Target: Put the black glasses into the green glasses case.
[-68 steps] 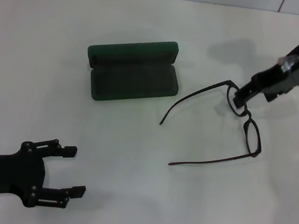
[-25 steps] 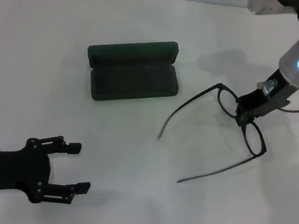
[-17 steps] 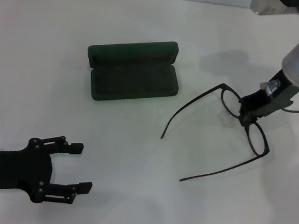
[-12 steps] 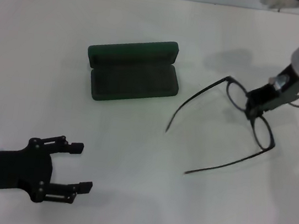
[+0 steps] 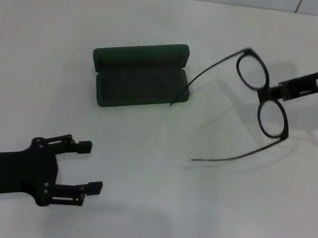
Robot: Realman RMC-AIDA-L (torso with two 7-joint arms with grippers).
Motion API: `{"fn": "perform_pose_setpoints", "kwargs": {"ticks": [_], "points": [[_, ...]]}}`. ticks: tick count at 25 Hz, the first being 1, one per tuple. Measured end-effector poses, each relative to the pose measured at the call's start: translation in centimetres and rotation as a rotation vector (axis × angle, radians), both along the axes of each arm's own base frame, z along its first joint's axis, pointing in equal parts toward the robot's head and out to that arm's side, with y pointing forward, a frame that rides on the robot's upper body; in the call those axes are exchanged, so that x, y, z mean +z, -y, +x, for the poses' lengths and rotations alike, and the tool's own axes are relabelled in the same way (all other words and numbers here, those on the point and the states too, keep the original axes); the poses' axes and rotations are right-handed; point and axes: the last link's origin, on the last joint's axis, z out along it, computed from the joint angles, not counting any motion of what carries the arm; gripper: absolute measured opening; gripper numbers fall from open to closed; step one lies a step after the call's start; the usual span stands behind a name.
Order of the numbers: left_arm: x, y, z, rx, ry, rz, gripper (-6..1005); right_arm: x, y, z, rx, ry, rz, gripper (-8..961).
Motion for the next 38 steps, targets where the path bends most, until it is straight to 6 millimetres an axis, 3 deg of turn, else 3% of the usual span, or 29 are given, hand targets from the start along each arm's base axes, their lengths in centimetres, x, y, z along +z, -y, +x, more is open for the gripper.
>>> {"fn": "perform_pose_setpoints", "kwargs": {"ticks": [7, 15, 26, 32, 38], "points": [[-0.7, -0.4, 1.7, -0.051, 0.075, -0.063, 819, 2.0, 1.0, 1.3, 0.159, -0.307, 0.108, 90], [-2.8, -2.2, 3.8, -0.114, 0.093, -0.139, 625, 1.3, 1.2, 1.2, 0.305, -0.497, 0.180, 91], [-5.0, -4.0, 7.2, -0.228, 0.130, -0.212, 148, -1.7, 1.6, -1.3, 0.467, -0.597, 0.162, 93], [-5.7, -4.6, 8.2, -0.236, 0.143, -0.227, -2, -3.2, 2.0, -2.5, 0.539, -0.645, 0.143, 94], [-5.7, -5.0, 8.7, -0.237, 0.159, -0.213, -2, -4.1, 2.4, -3.6, 0.582, -0.672, 0.126, 95]]}}
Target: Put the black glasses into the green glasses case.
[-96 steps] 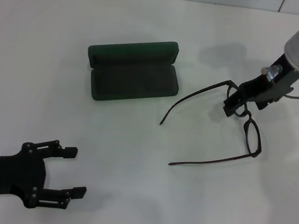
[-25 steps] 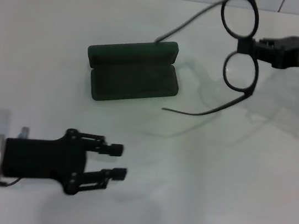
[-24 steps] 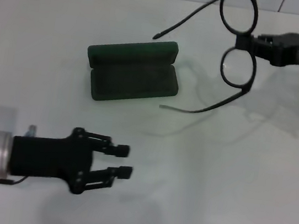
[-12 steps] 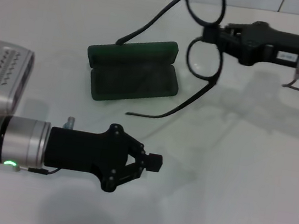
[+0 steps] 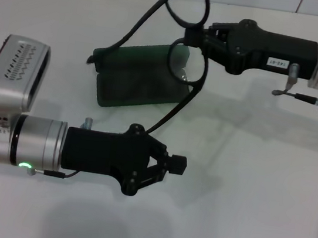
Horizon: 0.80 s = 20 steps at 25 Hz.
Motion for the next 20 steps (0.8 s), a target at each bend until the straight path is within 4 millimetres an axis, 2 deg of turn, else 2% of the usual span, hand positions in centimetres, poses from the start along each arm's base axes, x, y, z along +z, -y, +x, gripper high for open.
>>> {"fn": "perform_pose_setpoints", "kwargs": {"ticks": [10, 20], "points": [[0.3, -0.3, 0.3, 0.017, 0.039, 0.026, -2, -2.4, 0.6, 0.5, 0.009, 0.095, -0.020, 96], [0.5, -0.6, 0.6, 0.021, 0.057, 0.042, -2, -3.2, 1.3, 1.6, -0.002, 0.133, -0.036, 97]]}}
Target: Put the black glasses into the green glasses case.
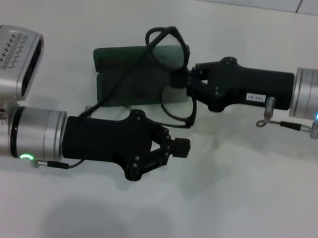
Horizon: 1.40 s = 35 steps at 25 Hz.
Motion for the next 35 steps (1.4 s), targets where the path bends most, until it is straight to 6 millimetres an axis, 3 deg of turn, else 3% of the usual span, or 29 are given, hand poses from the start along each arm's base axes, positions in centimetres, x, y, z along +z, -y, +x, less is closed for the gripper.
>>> {"fn": "perform_pose_setpoints", "kwargs": {"ticks": [11, 25, 30, 35], "points": [[0.3, -0.4, 0.3, 0.000, 0.017, 0.020, -2, -1.0, 1.4, 0.2, 0.047, 0.038, -0.065, 99], [0.3, -0.4, 0.3, -0.003, 0.018, 0.018, -2, -0.9, 1.6, 0.1, 0.052, 0.028, -0.076, 101], [0.4, -0.4, 0.3, -0.005, 0.017, 0.019, -2, -0.1, 1.2, 0.7, 0.018, 0.004, -0.038, 102], [0.4, -0.1, -0.1, 0.003, 0.008, 0.017, -2, 1.9, 0.2, 1.8, -0.036, -0.034, 0.041, 102]]}}
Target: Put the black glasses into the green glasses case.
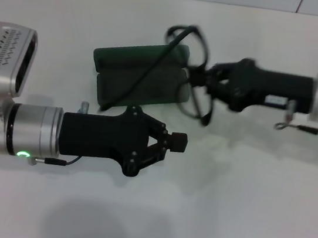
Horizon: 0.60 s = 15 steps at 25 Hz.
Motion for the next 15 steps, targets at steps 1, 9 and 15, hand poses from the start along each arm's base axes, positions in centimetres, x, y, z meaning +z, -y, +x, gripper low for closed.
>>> {"fn": "perform_pose_setpoints", "kwargs": {"ticks": [1, 9, 15], "points": [[0.0, 0.0, 0.0, 0.001, -0.002, -0.001, -2, 0.5, -0.2, 0.4, -0.011, -0.003, 0.018, 103], [0.5, 0.3, -0.1, -0.015, 0.008, -0.011, -2, 4.6, -0.3, 5.8, -0.117, 0.039, 0.170, 104], [1.5, 0.4, 0.5, -0.051, 0.055, -0.006, -2, 4.0, 0.7, 7.7, -0.120, 0.120, 0.161, 104]]}}
